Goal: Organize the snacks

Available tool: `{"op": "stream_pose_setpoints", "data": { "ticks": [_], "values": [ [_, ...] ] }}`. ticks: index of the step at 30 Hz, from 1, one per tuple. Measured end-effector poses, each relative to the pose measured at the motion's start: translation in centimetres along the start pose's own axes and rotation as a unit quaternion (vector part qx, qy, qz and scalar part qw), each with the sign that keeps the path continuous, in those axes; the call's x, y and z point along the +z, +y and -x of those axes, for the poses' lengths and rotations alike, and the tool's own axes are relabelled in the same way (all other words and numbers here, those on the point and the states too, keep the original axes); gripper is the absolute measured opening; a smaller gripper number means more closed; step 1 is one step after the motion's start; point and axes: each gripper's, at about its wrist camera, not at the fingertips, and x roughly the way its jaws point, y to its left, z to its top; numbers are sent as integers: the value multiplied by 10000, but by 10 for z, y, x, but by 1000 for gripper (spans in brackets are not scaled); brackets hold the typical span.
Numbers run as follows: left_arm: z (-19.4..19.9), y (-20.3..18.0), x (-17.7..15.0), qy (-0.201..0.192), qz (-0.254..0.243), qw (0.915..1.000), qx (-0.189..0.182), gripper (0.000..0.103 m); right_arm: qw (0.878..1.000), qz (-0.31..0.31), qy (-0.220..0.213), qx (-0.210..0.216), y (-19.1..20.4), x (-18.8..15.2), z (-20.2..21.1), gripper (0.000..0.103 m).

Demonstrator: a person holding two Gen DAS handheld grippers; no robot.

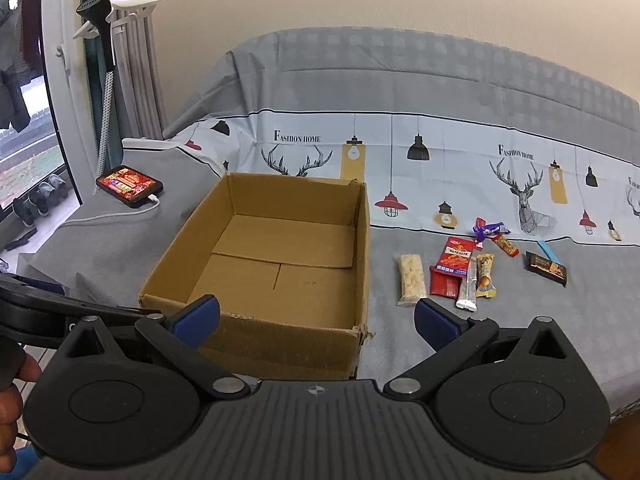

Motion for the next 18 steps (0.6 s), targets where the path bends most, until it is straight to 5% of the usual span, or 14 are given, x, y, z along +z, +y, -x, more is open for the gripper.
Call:
{"op": "stream_pose_setpoints", "data": {
  "ticks": [18],
  "values": [
    [-4, -2, -7, 28, -35, 10000, 16, 103, 10000, -26, 87, -11, -3, -4, -4, 103]
  ]
}}
